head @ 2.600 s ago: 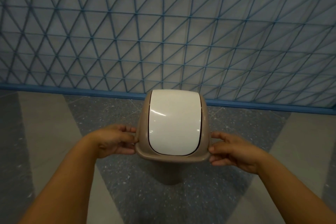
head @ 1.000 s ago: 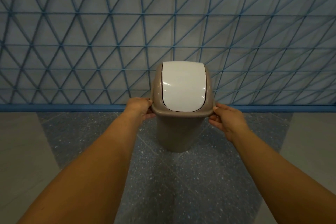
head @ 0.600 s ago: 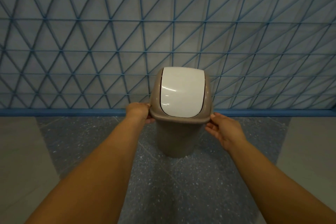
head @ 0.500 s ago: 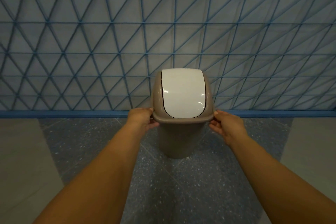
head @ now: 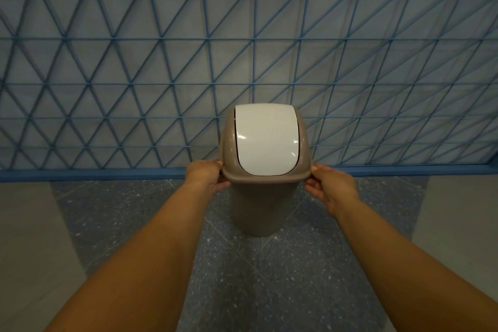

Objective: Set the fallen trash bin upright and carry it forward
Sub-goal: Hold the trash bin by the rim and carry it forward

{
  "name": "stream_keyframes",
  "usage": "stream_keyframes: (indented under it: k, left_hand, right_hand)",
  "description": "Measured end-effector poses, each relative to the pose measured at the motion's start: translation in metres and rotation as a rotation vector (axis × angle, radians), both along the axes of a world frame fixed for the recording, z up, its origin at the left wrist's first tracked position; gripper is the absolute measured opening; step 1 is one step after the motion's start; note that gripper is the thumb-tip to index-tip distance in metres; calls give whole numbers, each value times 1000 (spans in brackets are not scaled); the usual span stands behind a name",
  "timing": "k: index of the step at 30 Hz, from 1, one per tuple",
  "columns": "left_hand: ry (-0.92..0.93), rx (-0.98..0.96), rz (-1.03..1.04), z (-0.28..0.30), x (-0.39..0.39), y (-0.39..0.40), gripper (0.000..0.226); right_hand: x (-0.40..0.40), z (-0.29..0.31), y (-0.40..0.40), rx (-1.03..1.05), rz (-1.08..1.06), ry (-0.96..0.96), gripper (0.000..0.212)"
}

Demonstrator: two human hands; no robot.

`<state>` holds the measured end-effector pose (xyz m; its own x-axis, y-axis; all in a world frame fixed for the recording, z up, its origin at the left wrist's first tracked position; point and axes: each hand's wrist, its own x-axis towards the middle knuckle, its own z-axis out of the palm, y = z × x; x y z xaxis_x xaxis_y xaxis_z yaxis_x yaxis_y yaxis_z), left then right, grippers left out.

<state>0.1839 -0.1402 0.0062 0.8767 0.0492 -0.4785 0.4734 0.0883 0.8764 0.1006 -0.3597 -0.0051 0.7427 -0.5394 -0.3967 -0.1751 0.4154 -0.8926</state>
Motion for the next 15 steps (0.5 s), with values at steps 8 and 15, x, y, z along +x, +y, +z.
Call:
stream_keyframes:
  k: [8, 15]
  left_hand:
    - [2, 41, 6, 2, 0, 1, 8]
    - [9, 36, 8, 3, 2, 1, 7]
  right_hand:
    - [2, -2, -2, -10, 5, 0, 34]
    - [5, -4, -3, -3, 6, 15, 32]
